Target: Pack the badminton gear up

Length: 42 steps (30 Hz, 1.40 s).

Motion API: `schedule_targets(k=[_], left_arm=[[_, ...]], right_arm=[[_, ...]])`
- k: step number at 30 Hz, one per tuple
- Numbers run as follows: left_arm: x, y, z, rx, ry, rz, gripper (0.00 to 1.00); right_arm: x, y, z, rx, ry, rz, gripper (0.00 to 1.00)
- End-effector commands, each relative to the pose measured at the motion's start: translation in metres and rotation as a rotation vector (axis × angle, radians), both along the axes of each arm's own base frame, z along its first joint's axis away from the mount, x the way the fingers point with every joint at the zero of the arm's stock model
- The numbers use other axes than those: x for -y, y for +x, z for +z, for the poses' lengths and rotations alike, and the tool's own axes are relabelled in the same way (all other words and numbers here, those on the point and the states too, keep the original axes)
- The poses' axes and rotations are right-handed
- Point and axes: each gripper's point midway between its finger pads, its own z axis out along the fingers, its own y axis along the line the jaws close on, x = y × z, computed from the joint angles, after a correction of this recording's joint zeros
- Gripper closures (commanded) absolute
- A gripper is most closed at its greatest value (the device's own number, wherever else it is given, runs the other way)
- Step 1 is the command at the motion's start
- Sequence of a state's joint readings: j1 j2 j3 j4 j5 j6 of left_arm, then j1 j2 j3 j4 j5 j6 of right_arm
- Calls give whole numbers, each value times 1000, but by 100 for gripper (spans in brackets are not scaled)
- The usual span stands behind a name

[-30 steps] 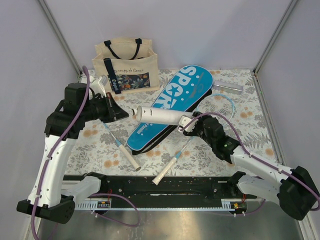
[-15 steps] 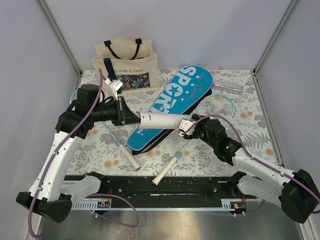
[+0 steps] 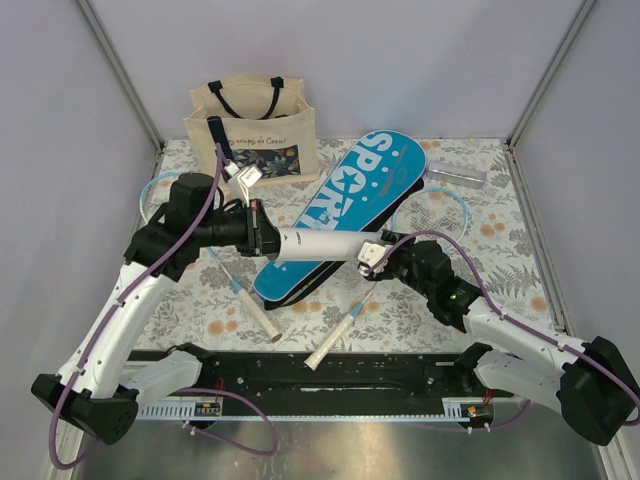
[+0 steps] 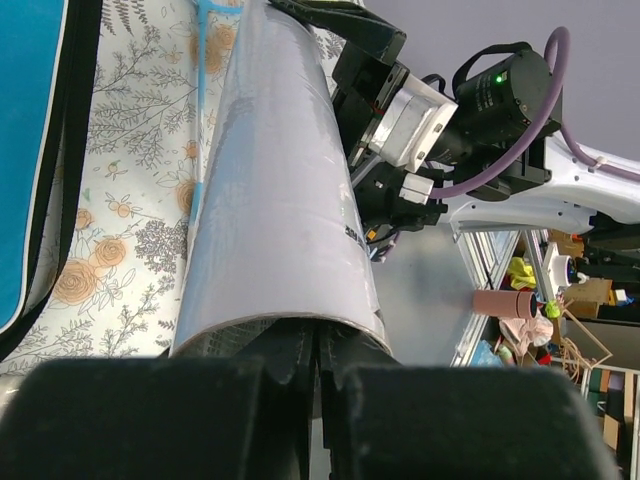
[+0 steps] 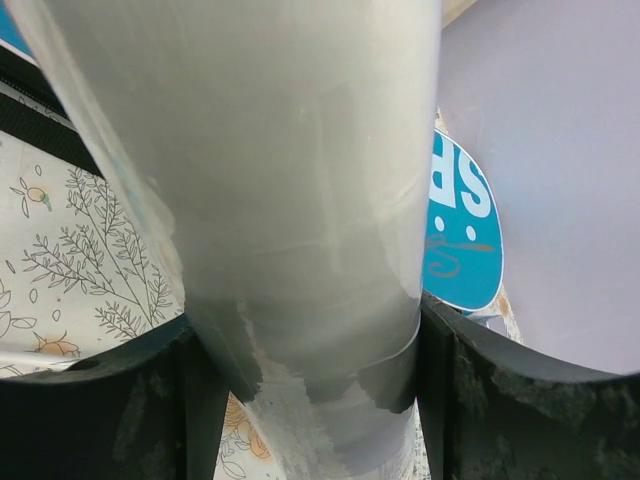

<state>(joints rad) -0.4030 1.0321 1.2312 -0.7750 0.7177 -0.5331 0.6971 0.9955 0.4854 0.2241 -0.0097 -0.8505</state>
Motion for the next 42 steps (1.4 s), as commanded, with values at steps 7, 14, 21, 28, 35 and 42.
schedule_targets(k=[7, 14, 21, 28, 35, 42], left_arm=[[-10, 8, 18, 105, 28, 84, 66], [-25, 4, 52, 201, 23, 164, 27], [-39, 4, 78, 272, 47, 232, 14], [-60, 15, 88, 331, 98, 365, 15], [-51, 22, 71, 341, 84, 334, 16], [-20, 35, 66, 496, -69, 211, 14]], right_arm=[[-7, 9, 36, 81, 148, -20, 74], [-8, 10, 36, 67, 152, -25, 75], [-2, 14, 43, 42, 199, -92, 75], [12, 17, 43, -39, 316, -215, 77], [12, 7, 61, -163, 568, -283, 77], [-24, -24, 94, -391, 806, -120, 74]])
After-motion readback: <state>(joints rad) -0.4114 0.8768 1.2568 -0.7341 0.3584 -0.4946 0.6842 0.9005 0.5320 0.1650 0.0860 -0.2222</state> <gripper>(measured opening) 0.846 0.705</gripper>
